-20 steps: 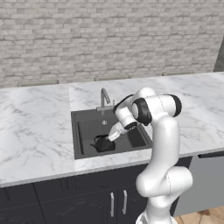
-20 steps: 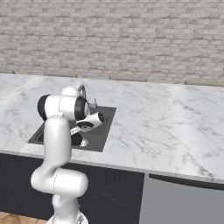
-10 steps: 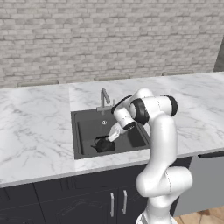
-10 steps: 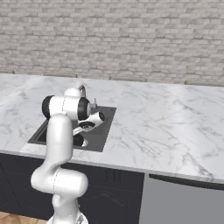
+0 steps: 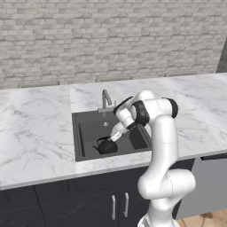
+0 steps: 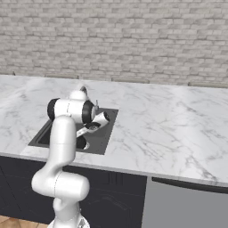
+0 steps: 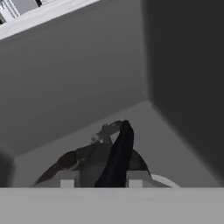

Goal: Open the cabinet, pick the kettle from the cabinet, and place it in the sink.

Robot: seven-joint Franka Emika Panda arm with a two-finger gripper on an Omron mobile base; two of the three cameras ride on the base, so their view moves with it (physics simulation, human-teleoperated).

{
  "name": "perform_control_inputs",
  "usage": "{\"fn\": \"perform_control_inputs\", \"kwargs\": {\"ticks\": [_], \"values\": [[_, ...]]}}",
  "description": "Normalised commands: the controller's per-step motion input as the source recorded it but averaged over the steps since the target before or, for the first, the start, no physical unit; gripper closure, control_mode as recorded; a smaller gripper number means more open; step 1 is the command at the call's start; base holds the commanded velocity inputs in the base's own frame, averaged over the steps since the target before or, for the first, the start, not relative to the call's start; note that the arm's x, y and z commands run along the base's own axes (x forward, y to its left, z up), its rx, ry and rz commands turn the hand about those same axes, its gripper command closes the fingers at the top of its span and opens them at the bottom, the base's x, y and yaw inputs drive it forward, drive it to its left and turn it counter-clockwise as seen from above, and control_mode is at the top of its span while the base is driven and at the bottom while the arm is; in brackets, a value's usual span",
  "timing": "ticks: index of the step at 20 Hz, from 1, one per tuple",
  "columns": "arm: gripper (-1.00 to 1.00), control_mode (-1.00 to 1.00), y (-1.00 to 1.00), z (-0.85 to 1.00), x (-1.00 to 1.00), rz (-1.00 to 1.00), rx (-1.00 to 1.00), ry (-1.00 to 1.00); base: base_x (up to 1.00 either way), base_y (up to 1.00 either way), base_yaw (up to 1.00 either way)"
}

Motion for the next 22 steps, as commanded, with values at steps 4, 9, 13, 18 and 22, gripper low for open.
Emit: {"fn": "perform_control_inputs", "kwargs": {"ticks": [4,9,13,18,22], "values": [[-1.00,-1.00,0.00,-0.22,0.00,0.03,-0.02,-0.02,0.00,0.00,0.00],[-1.00,-1.00,0.00,-0.13,0.00,0.00,-0.01,-0.04,0.00,0.00,0.00],[-1.00,-1.00,0.00,-0.11,0.00,0.00,-0.04,-0.02,0.00,0.00,0.00],[-1.00,-1.00,-0.06,-0.05,0.00,0.00,-0.08,-0.02,0.00,0.00,0.00],[-1.00,-1.00,-0.13,0.00,0.00,0.00,-0.08,-0.06,0.00,0.00,0.00]]}}
